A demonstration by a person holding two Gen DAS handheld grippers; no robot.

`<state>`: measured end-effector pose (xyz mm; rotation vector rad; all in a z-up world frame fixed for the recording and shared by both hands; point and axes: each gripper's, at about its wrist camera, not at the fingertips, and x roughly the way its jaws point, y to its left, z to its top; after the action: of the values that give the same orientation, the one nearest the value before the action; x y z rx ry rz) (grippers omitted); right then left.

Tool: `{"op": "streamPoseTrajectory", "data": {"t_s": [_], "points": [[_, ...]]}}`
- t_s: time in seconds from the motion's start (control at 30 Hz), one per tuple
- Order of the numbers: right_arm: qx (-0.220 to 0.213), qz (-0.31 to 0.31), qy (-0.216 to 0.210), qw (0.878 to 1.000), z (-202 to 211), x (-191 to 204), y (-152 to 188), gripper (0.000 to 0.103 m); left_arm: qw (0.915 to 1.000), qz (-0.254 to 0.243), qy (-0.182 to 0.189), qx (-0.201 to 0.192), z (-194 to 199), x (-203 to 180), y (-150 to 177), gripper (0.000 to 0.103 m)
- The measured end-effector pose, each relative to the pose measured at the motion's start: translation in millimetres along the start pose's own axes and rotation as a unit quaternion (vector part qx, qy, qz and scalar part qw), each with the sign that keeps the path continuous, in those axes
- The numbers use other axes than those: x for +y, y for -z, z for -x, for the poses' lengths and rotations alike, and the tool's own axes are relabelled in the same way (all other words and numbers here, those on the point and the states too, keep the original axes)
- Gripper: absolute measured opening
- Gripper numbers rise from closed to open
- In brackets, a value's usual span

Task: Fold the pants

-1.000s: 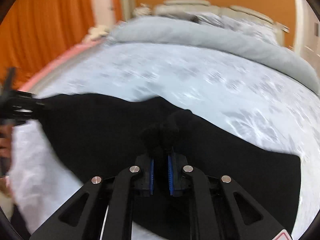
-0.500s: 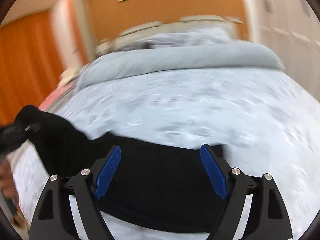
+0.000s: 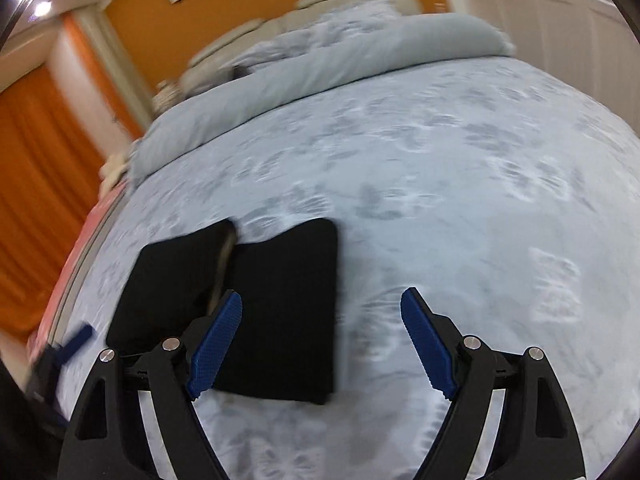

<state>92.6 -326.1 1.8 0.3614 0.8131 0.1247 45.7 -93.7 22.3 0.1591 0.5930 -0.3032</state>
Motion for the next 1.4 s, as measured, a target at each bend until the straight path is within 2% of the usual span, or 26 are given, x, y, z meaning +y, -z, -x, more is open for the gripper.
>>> {"op": "streamPoseTrajectory", "data": {"t_s": [0.1, 0.17, 0.27, 0.37, 0.4, 0.43, 0.47, 0.5, 0.57, 0.67, 0.73, 0.8, 0.87, 0.9, 0.93, 0.97, 1.0, 1.07, 1.1, 1.13, 1.17, 1.2, 1.23, 1.3, 1.4], "points": [[0.027, 0.005, -0.045, 0.999, -23.3, 25.0, -0.4, 0.080, 0.9982, 0.051, -0.029, -0.014, 19.9, 45.9, -3.7, 0.098], [0.052, -0.004, -0.072, 0.996, -46.6, 40.7, 0.5, 0.080, 0.9929, 0.103, -0.060, 0.000, 16.9, 92.1, -4.7, 0.098], [0.092, -0.004, -0.086, 0.992, -84.2, 65.4, 3.5, 0.080, 0.9784, 0.174, -0.106, 0.034, 5.1, 156.4, -0.1, 0.098], [0.123, -0.004, -0.076, 0.990, -118.4, 81.6, 11.7, 0.081, 0.9635, 0.217, -0.151, 0.044, 1.4, 205.9, 8.5, 0.098], [0.119, -0.002, -0.070, 0.990, -127.4, 88.3, 14.9, 0.079, 0.9589, 0.227, -0.162, 0.050, 0.2, 219.7, 10.6, 0.098], [0.109, 0.007, -0.068, 0.992, -130.5, 95.1, 15.6, 0.069, 0.9567, 0.233, -0.166, 0.053, 0.0, 227.7, 12.5, 0.098], [0.108, 0.020, -0.075, 0.991, -133.6, 103.4, 16.2, 0.026, 0.9540, 0.240, -0.171, 0.055, 0.9, 235.8, 14.0, 0.098], [0.112, 0.028, -0.074, 0.991, -136.0, 113.7, 16.1, 0.022, 0.9515, 0.246, -0.176, 0.058, 3.1, 241.2, 15.7, 0.098], [0.091, 0.038, -0.093, 0.991, -121.1, 125.8, 11.2, 0.015, 0.9495, 0.248, -0.180, 0.065, 4.6, 251.3, 19.9, 0.098], [0.022, 0.049, -0.117, 0.992, -58.7, 133.3, -10.3, 0.012, 0.9482, 0.249, -0.184, 0.071, 10.5, 253.5, 21.7, 0.098], [-0.022, 0.068, -0.096, 0.993, -16.6, 125.9, -19.4, 0.012, 0.9481, 0.254, -0.178, 0.070, 14.4, 256.0, 21.8, 0.098], [-0.044, 0.073, -0.049, 0.995, 5.9, 101.4, -18.6, 0.012, 0.9483, 0.257, -0.173, 0.071, 14.7, 254.7, 23.2, 0.098], [-0.020, 0.059, -0.001, 0.998, -1.3, 67.0, -10.2, 0.014, 0.9486, 0.261, -0.161, 0.078, 9.0, 250.1, 25.1, 0.098], [0.023, 0.050, 0.027, 0.998, -20.6, 45.5, -2.6, 0.015, 0.9489, 0.263, -0.150, 0.088, 2.5, 246.7, 26.3, 0.098], [0.063, 0.035, 0.040, 0.997, -41.6, 27.4, 6.1, 0.018, 0.9491, 0.264, -0.138, 0.101, -5.3, 242.4, 27.8, 0.098], [0.098, 0.020, 0.047, 0.994, -60.0, 13.0, 15.4, 0.026, 0.9491, 0.265, -0.130, 0.110, -11.0, 238.3, 28.8, 0.098], [0.111, 0.004, 0.032, 0.993, -68.9, 1.9, 23.0, 0.028, 0.9483, 0.266, -0.119, 0.126, -21.7, 231.3, 31.0, 0.098], [0.091, -0.010, 0.017, 0.996, -52.1, 1.9, 17.5, 0.031, 0.9474, 0.265, -0.105, 0.145, -34.8, 219.7, 32.7, 0.098], [0.070, -0.006, 0.016, 0.997, -35.6, 5.7, 12.0, 0.048, 0.9467, 0.267, -0.098, 0.150, -39.4, 215.6, 33.5, 0.098], [0.041, 0.003, 0.013, 0.999, -19.3, 8.7, 9.3, 0.061, 0.9457, 0.272, -0.085, 0.156, -45.4, 209.5, 34.5, 0.098], [0.022, 0.010, 0.016, 1.000, -11.1, 10.8, 8.7, 0.082, 0.9448, 0.277, -0.068, 0.161, -50.7, 204.6, 35.4, 0.098], [0.006, 0.019, 0.034, 0.999, -3.5, 10.5, 9.8, 0.087, 0.9431, 0.283, -0.049, 0.168, -57.3, 199.7, 36.6, 0.098], [0.012, 0.021, 0.042, 0.999, -5.2, 12.0, 10.9, 0.087, 0.9385, 0.292, -0.019, 0.183, -68.4, 193.4, 39.6, 0.098], [0.051, 0.001, 0.030, 0.998, -21.9, 5.0, 16.4, 0.087, 0.9274, 0.310, 0.025, 0.207, -86.9, 185.1, 48.9, 0.098], [0.116, -0.045, 0.007, 0.992, -60.8, -5.9, 27.1, 0.087, 0.9003, 0.355, 0.078, 0.239, -110.9, 179.1, 66.6, 0.098]]}}
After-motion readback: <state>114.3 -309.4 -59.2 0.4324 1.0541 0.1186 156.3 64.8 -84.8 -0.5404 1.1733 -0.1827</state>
